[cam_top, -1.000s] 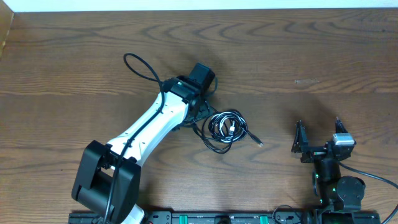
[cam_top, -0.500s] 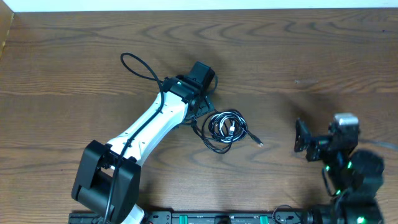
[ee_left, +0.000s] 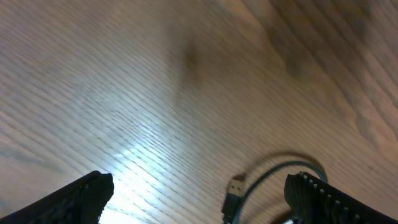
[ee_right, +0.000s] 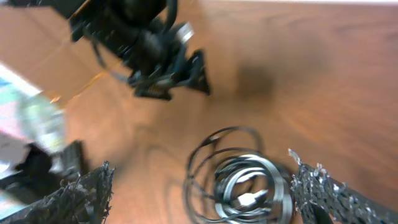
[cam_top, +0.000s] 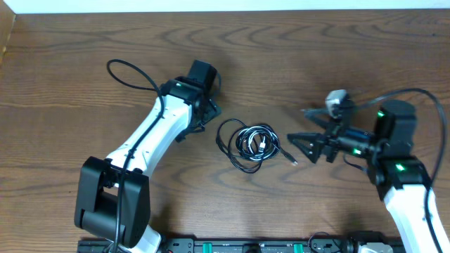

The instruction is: Untangle cables

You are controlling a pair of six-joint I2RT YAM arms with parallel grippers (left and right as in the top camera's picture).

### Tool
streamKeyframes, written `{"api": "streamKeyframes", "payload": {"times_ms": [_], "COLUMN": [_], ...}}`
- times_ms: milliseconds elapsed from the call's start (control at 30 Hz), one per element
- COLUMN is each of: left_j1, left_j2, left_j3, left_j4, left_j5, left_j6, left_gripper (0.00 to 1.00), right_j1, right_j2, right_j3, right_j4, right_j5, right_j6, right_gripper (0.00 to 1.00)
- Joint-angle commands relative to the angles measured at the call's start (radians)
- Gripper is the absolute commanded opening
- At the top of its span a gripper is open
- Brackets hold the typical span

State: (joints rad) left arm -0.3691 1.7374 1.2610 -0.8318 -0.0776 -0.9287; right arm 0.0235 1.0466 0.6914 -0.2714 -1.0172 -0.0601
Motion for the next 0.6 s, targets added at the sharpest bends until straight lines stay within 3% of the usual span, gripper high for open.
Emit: {"api": "streamKeyframes", "payload": {"times_ms": [0,333,467,567], "left_j1": [0.026,0.039,0.039,0.051], "left_j2": [0.008,0.008,0.008,0.008], "left_j3": [0.001,0.0,0.0,0.0], "left_j4": [-0.006,-0.027,-0.029,-0.031], "left_j5": [-0.005,-0.021,-0.022,-0.025], "left_j6": [-0.003,0.041,0.041,0.04], "left_gripper": [0.93,0.93,0.93,0.93], "right_j1": [0.078,0.373,0.467,0.511], "right_j2": [0.089,0.244,0.295,0.341], "right_j3": [0.016,0.016,0.016,0.016], "right_j4": [0.037,0.097,0.097,0.098], "right_j5": [-0.103,0.22,0.504,0.575], "right_j6": [-0.009,-0.126,-0.126,-0.167], "right_gripper": [0.9,0.78,0.61,0.64]}}
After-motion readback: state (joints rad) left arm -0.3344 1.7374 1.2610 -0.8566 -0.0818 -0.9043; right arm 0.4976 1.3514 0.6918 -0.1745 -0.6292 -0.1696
